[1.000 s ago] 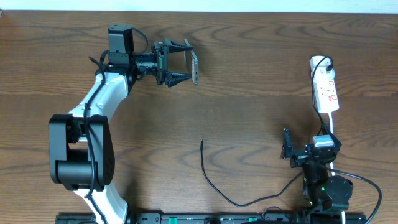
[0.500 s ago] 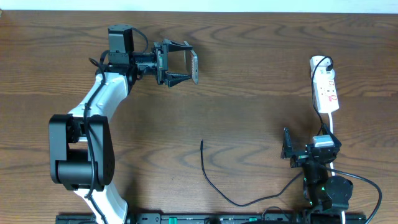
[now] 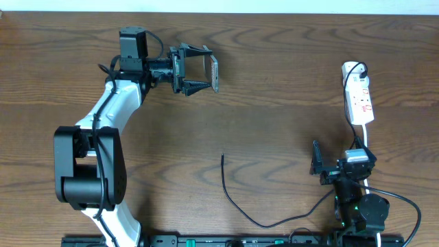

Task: Plug charger to phone and switch on socket
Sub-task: 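Lift the phone with the left gripper and raise it upright, then move the right gripper forward toward the held phone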

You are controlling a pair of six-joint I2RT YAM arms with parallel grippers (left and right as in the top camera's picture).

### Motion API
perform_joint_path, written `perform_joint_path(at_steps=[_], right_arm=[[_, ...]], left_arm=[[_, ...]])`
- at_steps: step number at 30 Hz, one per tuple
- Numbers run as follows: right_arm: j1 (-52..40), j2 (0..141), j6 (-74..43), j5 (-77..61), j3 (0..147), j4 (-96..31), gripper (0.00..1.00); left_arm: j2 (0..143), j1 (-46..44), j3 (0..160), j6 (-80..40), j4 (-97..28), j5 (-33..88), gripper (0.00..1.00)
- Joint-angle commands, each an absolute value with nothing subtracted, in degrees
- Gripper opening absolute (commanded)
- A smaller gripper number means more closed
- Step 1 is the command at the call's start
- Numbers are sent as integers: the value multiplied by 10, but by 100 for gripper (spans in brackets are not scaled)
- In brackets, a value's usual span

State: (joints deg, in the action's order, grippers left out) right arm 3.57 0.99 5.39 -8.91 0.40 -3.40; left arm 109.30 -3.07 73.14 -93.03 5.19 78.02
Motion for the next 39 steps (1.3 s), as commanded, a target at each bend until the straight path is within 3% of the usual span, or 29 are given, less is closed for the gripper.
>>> perform_joint_path(at_steps=[1,39], right_arm=[[33,6,48,-85,3,-37,99],[33,6,48,-85,3,-37,99]], left_arm=[[1081,-29,744,-933,57,806,7],[1081,-29,744,-933,83,806,7]])
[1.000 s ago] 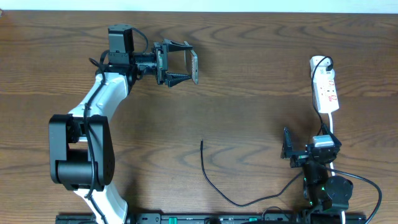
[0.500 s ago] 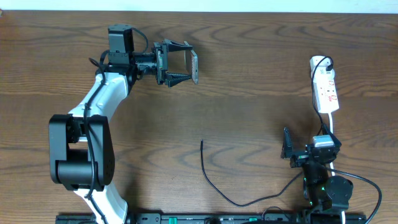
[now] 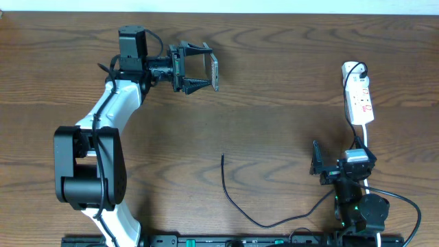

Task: Plug charger to phone and switch on socket
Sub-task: 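Move the right gripper forward toward the held phone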

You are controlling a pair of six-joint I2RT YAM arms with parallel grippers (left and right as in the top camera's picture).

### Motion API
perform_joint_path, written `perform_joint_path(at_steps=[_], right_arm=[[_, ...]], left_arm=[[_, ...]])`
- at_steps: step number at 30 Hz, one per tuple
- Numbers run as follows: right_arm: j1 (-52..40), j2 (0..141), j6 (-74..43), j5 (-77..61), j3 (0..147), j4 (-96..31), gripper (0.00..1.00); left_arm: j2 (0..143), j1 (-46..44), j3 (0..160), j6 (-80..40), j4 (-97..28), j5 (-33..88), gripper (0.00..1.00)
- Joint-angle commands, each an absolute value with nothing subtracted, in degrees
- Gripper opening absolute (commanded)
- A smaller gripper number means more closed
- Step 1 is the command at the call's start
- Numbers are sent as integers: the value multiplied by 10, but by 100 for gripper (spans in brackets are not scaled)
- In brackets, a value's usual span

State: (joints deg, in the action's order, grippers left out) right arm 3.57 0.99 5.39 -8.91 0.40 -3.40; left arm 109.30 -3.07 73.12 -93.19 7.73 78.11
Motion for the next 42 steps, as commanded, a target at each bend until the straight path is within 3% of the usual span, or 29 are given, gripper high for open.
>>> perform_joint_path(at_steps=[1,31,42], right_arm=[[33,6,48,-85,3,-37,99],[33,6,68,-74,3,-37,99],[33,12,-41,-92,46,-39,99]], left_arm=[[1081,-29,744,-933,83,806,7],[1081,-29,744,-933,83,806,8],[1081,-29,744,-933,83,806,7]])
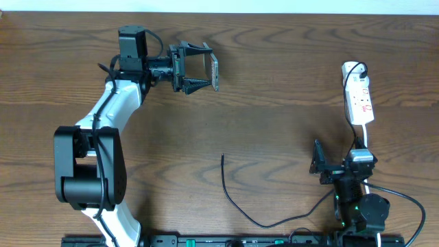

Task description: Plug charger to phone and switch on socket

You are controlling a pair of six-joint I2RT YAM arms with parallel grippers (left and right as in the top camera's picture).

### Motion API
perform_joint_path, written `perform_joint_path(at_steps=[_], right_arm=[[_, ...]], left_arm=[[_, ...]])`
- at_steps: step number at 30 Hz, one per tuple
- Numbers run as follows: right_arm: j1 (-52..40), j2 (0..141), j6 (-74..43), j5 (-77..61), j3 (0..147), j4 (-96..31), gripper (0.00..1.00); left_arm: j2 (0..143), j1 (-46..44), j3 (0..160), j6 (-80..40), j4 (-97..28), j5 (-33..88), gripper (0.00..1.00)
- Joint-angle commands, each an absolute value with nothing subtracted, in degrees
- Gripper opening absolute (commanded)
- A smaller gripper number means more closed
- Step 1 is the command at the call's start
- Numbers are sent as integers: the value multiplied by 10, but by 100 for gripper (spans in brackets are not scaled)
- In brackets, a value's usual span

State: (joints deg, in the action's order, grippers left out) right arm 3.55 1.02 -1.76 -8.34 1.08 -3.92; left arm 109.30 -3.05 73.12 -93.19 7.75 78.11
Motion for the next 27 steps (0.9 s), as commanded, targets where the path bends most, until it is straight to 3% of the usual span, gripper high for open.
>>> perform_joint_path(at_steps=[1,9,17,22,27], right_arm=[[33,24,-41,-92,73,-50,99],[33,290,-43,-177,327,-170,99],[23,639,-34,-329,622,-356,99],[-55,764,29,-343,671,-346,99],[-92,821,11,-364,671,-267,99]], left_arm=[[1081,-29,744,-933,83,806,7],[1081,-30,744,-913,83,792,7],[1081,-31,744,-840,83,682,7],[1081,-58,744,-822,83,584,8],[1081,-82,744,-818,90,541,7]])
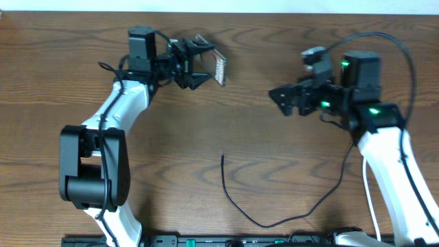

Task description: Plug charger to phone and switch on socket

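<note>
My left gripper [210,67] is shut on the phone [219,68], which it holds tilted above the far part of the table, its lower end pointing right. The black charger cable [241,209] lies loose on the table; its plug tip [222,157] sits in the middle, below the phone. My right gripper [278,101] hovers right of the phone, facing left, its fingers apart with nothing between them. The white socket strip is hidden under my right arm [360,89].
The wooden table [62,48] carries the cable's loop towards the front edge. A white lead [371,199] runs along the right side under my right arm. The arm bases stand at the front left and front right.
My right arm was folded low at the front right; now it is raised and stretched to the far middle, covering the socket strip. The phone in my left gripper has tilted and shifted slightly right.
At all three earlier moments my left gripper held the phone still at the far left and my right arm rested folded at the front right, the cable loose on the table. Now the right gripper is near the phone, which has turned.
</note>
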You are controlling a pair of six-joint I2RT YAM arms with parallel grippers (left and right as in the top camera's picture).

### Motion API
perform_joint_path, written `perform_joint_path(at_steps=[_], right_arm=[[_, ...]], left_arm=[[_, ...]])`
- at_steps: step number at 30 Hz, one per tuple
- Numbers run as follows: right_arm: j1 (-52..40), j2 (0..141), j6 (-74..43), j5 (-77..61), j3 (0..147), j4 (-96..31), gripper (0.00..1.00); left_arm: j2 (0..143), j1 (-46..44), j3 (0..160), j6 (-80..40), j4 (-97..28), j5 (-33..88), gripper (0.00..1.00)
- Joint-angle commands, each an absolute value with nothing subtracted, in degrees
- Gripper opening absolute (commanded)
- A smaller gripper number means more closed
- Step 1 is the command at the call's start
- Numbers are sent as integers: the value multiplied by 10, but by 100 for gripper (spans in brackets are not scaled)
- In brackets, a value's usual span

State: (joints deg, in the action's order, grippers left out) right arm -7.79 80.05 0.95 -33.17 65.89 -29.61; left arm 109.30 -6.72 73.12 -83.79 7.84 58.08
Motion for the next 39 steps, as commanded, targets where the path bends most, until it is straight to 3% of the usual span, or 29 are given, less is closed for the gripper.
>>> perform_joint_path(at_steps=[1,5,6,7,10,25,39], right_arm=[[-95,827,8,-374,671,-256,99],[-113,859,9,-411,671,-200,98],[-116,865,9,-406,671,-190,90],[-118,871,9,-407,671,-181,89],[-133,894,4,-406,671,-156,92],[-151,938,-45,-286,671,-68,84],[-175,938,-82,-286,671,-40,81]], left_arm=[[1081,-85,744,-818,93,534,7],[1081,-105,744,-819,96,513,7],[1081,-109,744,-819,96,512,7],[1081,-113,744,-819,96,508,7],[1081,-127,744,-821,100,503,7],[1081,-175,744,-891,148,520,7],[1081,-190,744,-934,160,534,7]])
